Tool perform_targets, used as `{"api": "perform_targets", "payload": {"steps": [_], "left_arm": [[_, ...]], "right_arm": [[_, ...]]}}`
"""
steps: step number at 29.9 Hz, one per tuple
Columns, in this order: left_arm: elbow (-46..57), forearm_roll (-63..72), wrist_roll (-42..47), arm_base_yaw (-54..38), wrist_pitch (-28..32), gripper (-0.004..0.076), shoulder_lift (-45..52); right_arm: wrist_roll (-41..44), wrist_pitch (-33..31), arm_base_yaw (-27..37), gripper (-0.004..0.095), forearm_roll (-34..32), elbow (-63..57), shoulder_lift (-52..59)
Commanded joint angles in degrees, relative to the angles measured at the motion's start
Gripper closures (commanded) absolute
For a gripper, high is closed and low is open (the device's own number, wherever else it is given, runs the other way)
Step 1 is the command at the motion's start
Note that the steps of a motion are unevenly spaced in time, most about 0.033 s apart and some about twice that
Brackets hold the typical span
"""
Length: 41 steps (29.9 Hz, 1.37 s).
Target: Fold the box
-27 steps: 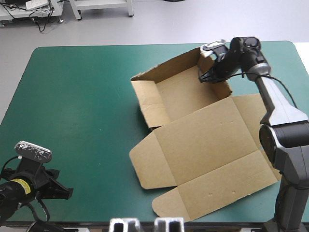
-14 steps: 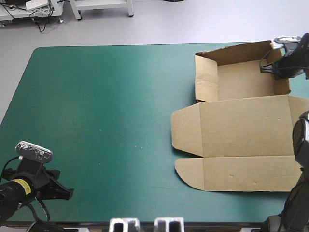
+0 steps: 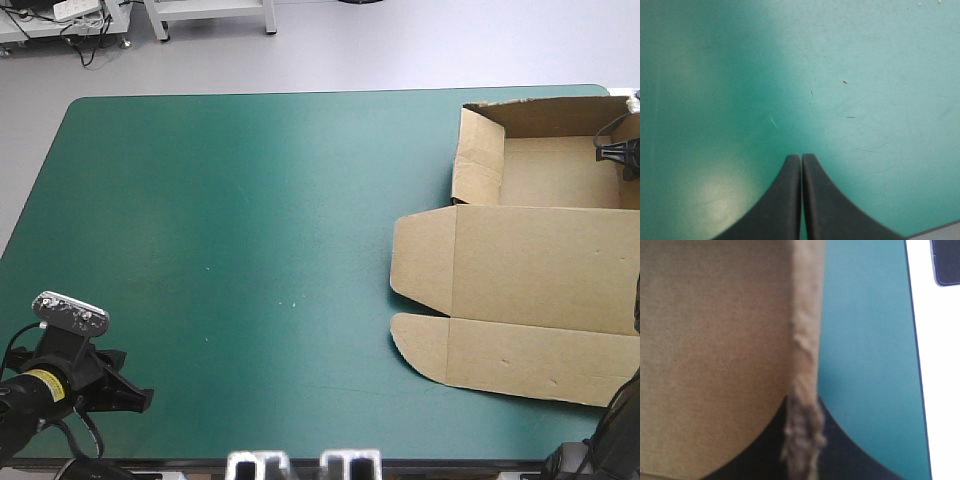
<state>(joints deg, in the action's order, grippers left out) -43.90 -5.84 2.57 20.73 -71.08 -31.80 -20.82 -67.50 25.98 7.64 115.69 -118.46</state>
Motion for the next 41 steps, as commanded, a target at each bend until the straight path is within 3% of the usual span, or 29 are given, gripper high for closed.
{"api": "perform_targets", "payload": {"steps": [1, 3, 9, 12, 15, 18, 21, 24, 28, 33, 36, 41], "left_arm": [[-1.4, 0.6, 0.2, 0.3, 2.9, 0.0729, -0.4], [-1.4, 1.3, 0.2, 0.3, 2.5, 0.0729, -0.4], [-1.4, 2.8, 0.2, 0.3, 2.6, 0.0729, -0.4], [-1.4, 2.2, 0.2, 0.3, 2.7, 0.0729, -0.4], [-1.4, 1.9, 0.2, 0.3, 3.4, 0.0732, -0.4], [-1.4, 1.9, 0.2, 0.3, 5.0, 0.0732, -0.4], [-1.4, 1.3, 0.2, 0.3, 6.3, 0.0732, -0.4], [-1.4, 0.8, 0.3, 0.3, 7.9, 0.0732, -0.4], [-1.4, 0.5, 0.4, 0.3, 10.4, 0.0734, -0.4], [-1.4, 0.5, 0.1, 0.3, 10.6, 0.0734, -0.4], [-1.4, 0.5, -0.2, 0.3, 10.1, 0.0734, -0.4], [-1.4, 0.5, -0.4, 0.3, 9.6, 0.0734, -0.4]], "right_arm": [[-1.5, 2.5, 0.1, 0.0864, -0.8, 1.8, 2.8], [-2.1, 3.4, 0.1, 0.073, -3.1, 1.8, 2.6], [2.6, 5.4, 0.1, 0.0148, -7.2, 1.9, 2.7], [3.1, 5.3, 0.1, 0.0059, -7.6, 2.3, 3.5], [3.1, 2.6, 0.1, 0.0087, -5.2, 4.8, 4.9], [0.6, -1.9, 0.1, 0.0155, 2.8, 8.1, 6.8], [-1.8, -4.5, -0.6, 0.0286, 12.8, 9.8, 10.0], [-4.3, -4.5, -3.4, 0.0475, 16.7, 9.8, 14.1], [-6.3, -4.5, -10.6, 0.0727, 16.5, 9.4, 19.4], [-7.3, -4.5, -21.3, 0.0912, 9.7, 4.5, 25.0], [-7.3, -4.5, -25.9, 0.0931, 6.4, -1.9, 28.1], [-7.3, -4.5, -28.4, 0.0932, 7.3, -16.6, 34.9]]}}
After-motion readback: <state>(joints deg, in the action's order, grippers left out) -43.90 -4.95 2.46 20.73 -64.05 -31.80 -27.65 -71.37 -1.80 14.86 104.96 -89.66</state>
